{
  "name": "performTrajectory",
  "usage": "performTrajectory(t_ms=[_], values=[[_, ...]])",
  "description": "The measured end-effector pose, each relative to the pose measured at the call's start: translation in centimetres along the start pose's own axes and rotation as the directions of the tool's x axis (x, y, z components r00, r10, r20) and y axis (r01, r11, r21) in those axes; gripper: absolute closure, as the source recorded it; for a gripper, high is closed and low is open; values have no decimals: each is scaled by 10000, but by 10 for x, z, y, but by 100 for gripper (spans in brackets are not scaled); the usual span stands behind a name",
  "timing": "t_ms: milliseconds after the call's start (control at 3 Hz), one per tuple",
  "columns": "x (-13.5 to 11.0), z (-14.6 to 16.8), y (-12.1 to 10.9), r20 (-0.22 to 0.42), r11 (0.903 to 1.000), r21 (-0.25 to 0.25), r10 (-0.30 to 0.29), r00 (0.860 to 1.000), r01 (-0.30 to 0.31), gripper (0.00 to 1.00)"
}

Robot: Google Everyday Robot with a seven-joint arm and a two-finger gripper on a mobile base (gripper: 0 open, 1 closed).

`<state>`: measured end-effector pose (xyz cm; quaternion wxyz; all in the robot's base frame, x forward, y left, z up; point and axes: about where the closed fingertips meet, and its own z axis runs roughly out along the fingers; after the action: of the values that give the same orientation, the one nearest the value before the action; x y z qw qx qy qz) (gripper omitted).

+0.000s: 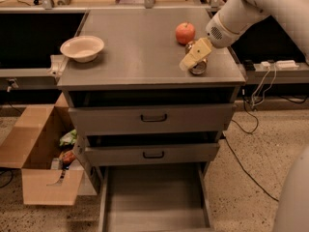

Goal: Place orange can into bottom drawer

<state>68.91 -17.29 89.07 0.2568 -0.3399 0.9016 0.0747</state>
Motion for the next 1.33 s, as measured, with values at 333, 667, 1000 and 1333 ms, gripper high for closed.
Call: performTrajectory(t_ms=[333,667,1000,1333], values=[[-5,19,-15,-15,9971,-75,756,9971,-756,0],[-7,34,-26,-182,9923,-88,1237,9922,-1238,0],[-16,44,-33,-142,9898,-54,1423,9897,-1423,0],[-24,55,-37,-206,9887,-33,1498,9885,-1499,18]])
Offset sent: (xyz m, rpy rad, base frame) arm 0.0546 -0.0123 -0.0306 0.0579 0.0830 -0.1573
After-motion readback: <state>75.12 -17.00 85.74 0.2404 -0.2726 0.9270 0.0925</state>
